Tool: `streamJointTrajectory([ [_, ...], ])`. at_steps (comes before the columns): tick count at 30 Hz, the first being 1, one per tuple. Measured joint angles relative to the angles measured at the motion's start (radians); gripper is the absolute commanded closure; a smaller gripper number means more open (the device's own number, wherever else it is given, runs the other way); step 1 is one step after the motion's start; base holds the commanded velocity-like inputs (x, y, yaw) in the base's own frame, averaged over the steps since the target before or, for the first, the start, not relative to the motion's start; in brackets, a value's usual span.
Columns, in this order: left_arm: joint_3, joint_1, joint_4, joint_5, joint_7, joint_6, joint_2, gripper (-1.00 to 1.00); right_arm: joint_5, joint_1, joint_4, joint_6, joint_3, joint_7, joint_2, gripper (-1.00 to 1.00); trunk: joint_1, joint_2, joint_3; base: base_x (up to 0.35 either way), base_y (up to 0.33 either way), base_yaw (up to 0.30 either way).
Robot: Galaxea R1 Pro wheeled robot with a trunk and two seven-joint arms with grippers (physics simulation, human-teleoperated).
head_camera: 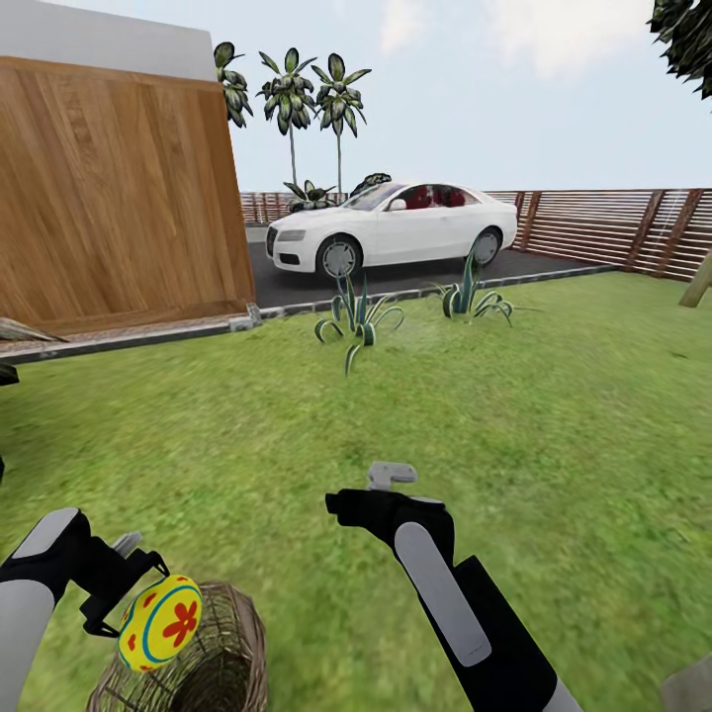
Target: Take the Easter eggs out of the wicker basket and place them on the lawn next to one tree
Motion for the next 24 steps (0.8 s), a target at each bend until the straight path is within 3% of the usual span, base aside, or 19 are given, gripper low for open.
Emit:
streamJointTrajectory([
  [10,0.000,0.002,-0.042,-0.001,-0.004,0.016,0.000,1.00,0.001,0.000,0.000,0.000,0.001,0.000,0.000,-1.00,-0.038,0.070,0.031,0.000,0.000,0.000],
  [14,0.000,0.012,-0.122,-0.001,0.000,0.023,-0.010,1.00,0.001,0.000,0.002,0.000,0.001,0.000,0.000,-1.00,-0.054,0.098,0.044,0.000,0.000,0.000],
  [17,0.000,0.029,-0.229,-0.003,0.013,0.024,-0.017,1.00,0.001,-0.001,0.017,0.000,0.001,0.000,0.001,-1.00,-0.065,0.119,0.053,0.000,0.000,0.000],
  [21,0.001,0.042,-0.349,0.000,0.086,0.034,-0.022,1.00,0.001,-0.002,0.040,-0.001,0.000,0.000,0.001,-1.00,-0.081,0.147,0.066,0.000,0.000,0.000],
  [24,0.001,0.044,-0.421,0.000,0.147,0.040,-0.040,1.00,0.002,-0.003,0.051,-0.001,-0.001,-0.001,0.002,-1.00,-0.092,0.168,0.075,0.000,0.000,0.000],
])
